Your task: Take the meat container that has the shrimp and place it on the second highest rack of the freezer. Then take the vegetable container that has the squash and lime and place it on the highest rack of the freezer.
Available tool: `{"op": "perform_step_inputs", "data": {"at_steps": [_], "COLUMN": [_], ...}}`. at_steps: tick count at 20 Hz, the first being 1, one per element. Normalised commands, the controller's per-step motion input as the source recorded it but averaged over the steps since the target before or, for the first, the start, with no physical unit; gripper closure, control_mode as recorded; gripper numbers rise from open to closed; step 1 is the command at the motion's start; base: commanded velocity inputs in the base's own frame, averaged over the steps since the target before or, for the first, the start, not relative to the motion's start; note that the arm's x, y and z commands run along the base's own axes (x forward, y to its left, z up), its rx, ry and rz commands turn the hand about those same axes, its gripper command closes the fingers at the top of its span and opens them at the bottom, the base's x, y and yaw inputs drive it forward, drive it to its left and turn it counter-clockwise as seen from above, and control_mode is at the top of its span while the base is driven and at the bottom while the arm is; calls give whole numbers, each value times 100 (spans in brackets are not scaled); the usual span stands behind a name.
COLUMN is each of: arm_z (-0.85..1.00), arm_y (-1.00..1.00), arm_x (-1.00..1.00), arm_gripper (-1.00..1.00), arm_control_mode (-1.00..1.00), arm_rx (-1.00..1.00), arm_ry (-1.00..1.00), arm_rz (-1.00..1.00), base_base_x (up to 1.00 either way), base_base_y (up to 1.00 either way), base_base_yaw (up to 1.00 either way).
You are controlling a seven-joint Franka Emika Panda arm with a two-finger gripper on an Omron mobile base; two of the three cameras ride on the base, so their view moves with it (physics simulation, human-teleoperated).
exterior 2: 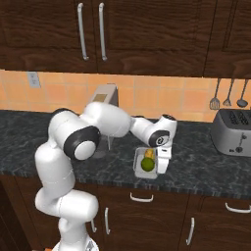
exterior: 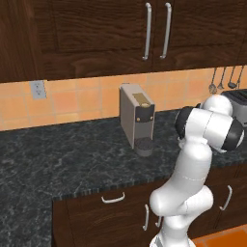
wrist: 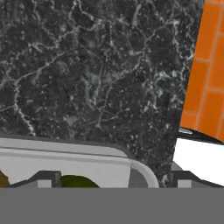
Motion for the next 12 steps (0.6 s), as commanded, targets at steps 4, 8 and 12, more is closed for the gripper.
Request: {"op": "perform_step_inputs", "data": {"at_steps": [4, 8, 12], "arm_z": [-23, -9, -20], "arm_y": [23, 32, 33], "arm_x": [-26, -35, -41], "arm_gripper": [-100, -100, -100], "arm_control_mode": [-100, -100, -100], "arm_rx": [-5, -4, -4], "arm_ry": [-3, -7, -4], "arm_rz": [-1, -1, -3], "base_base_x": [0, 0, 0], "base_base_y": [0, 0, 0], "base_base_yaw": [0, 0, 0]}}
